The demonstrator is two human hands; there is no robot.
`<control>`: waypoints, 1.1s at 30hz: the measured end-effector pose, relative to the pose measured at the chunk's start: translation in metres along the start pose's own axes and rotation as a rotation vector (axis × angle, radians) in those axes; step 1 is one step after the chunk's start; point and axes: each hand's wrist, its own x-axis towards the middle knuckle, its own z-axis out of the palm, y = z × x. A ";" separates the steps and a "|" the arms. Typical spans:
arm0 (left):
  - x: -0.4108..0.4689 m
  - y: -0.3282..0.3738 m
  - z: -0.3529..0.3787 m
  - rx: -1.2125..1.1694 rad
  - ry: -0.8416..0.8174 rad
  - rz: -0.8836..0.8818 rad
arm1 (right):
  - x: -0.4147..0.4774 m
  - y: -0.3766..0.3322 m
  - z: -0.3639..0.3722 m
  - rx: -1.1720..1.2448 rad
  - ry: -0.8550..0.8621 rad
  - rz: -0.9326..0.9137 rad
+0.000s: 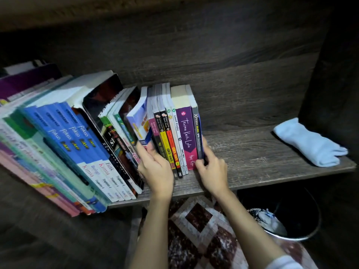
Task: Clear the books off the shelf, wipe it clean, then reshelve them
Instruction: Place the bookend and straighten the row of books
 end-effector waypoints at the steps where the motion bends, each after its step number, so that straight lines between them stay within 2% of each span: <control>1: -0.003 -0.001 0.001 -0.006 -0.011 -0.005 | 0.000 0.000 -0.001 0.003 0.001 0.002; 8: 0.001 -0.012 -0.006 -0.018 -0.170 -0.113 | 0.001 -0.003 -0.002 -0.012 -0.040 0.014; 14: -0.005 -0.007 -0.033 -0.015 -0.522 -0.276 | -0.001 -0.003 -0.002 -0.003 -0.034 0.016; 20: -0.011 -0.023 -0.050 0.100 -0.671 -0.144 | -0.002 -0.002 -0.001 0.005 0.000 -0.010; 23: -0.012 -0.023 -0.044 0.162 -0.640 -0.120 | -0.001 -0.004 -0.003 -0.001 -0.019 0.000; 26: -0.015 -0.022 -0.034 0.186 -0.484 -0.102 | -0.001 -0.004 -0.003 -0.010 -0.023 0.004; 29: -0.017 -0.021 -0.025 0.294 -0.275 0.044 | 0.000 -0.004 -0.002 -0.009 -0.012 0.003; 31: -0.015 -0.022 -0.024 0.461 -0.215 0.118 | 0.000 -0.003 -0.002 -0.005 -0.005 -0.003; 33: -0.011 -0.026 -0.025 0.513 -0.175 0.139 | 0.001 -0.002 -0.001 0.003 -0.010 0.007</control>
